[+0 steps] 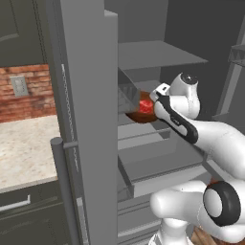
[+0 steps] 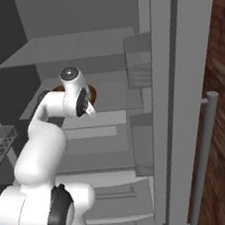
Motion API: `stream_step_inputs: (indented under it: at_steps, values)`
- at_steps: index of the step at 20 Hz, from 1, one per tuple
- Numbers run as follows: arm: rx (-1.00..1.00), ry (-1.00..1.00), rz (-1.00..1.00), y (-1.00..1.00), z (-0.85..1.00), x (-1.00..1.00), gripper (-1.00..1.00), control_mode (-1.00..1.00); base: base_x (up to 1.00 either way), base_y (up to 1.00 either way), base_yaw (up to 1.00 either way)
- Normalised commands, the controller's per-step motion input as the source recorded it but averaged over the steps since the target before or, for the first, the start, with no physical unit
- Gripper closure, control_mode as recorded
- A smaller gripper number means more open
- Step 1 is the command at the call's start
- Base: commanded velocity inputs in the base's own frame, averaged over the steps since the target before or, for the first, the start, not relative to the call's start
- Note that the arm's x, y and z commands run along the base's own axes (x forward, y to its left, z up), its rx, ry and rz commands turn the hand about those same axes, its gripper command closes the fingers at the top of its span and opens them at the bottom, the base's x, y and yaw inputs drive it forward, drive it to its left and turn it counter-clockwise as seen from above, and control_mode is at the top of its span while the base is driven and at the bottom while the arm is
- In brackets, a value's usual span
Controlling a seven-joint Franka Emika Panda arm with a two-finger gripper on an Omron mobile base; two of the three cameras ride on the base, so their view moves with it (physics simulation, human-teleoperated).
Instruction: Place one of the steaks on the plate and the other in the bowl. Then place the bowl in the fridge.
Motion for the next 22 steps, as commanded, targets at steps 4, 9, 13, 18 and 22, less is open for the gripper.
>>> stream_step_inputs:
  at_steps: [4,9,13,18,22]
  values:
    - [0.00,0.00,-0.02,0.00,-0.16,0.38,1.00,-1.00,0.00,0.00,0.00]
    - [0.00,0.00,-0.03,0.05,-0.15,0.45,1.00,-1.00,0.00,0.00,0.00]
    - [-0.02,0.00,-0.03,0.18,-0.21,0.45,1.00,-1.00,0.00,0.00,0.00]
    - [-0.04,0.00,-0.04,0.21,-0.30,0.36,1.00,-1.00,0.00,0.00,0.00]
    - [-0.05,0.00,-0.03,0.18,-0.41,0.20,1.00,-1.00,0.00,0.00,0.00]
